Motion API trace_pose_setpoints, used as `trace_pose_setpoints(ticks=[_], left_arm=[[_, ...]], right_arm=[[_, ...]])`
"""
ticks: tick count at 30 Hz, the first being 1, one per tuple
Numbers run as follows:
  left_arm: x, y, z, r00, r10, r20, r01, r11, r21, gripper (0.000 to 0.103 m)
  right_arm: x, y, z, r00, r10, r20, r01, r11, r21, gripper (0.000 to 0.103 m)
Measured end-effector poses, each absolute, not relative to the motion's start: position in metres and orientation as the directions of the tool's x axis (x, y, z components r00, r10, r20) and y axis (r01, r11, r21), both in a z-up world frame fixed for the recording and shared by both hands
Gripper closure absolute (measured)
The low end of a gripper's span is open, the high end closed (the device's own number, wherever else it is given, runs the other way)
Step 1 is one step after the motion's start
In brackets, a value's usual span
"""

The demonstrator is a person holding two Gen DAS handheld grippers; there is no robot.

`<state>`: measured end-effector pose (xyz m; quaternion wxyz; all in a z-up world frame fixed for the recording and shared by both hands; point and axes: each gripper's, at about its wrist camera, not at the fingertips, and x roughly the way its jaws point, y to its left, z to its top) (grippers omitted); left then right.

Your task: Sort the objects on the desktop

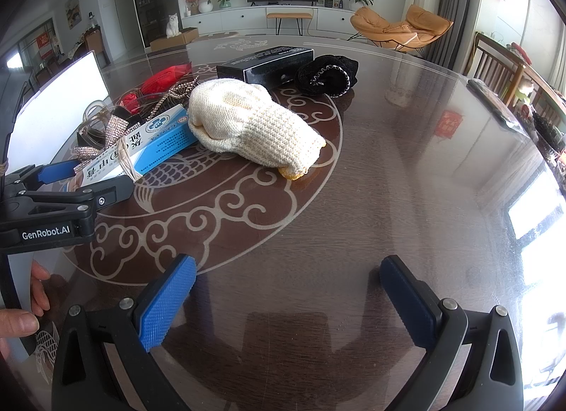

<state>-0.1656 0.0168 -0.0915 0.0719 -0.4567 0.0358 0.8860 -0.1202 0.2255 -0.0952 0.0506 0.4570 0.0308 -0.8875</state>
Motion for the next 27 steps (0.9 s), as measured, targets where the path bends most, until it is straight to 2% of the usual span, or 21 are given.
trace_pose_setpoints(ticks=[27], left_arm=[[-0.1654,0.0169,-0.0918,-0.573,0.094,-0.814,-0.16,-0.987,-0.002,0.0]], right_arm=[[-0.1204,0.2236,-0.0969,-0.577,-0.061,-0.814,0.118,-0.993,-0.009,0.0]])
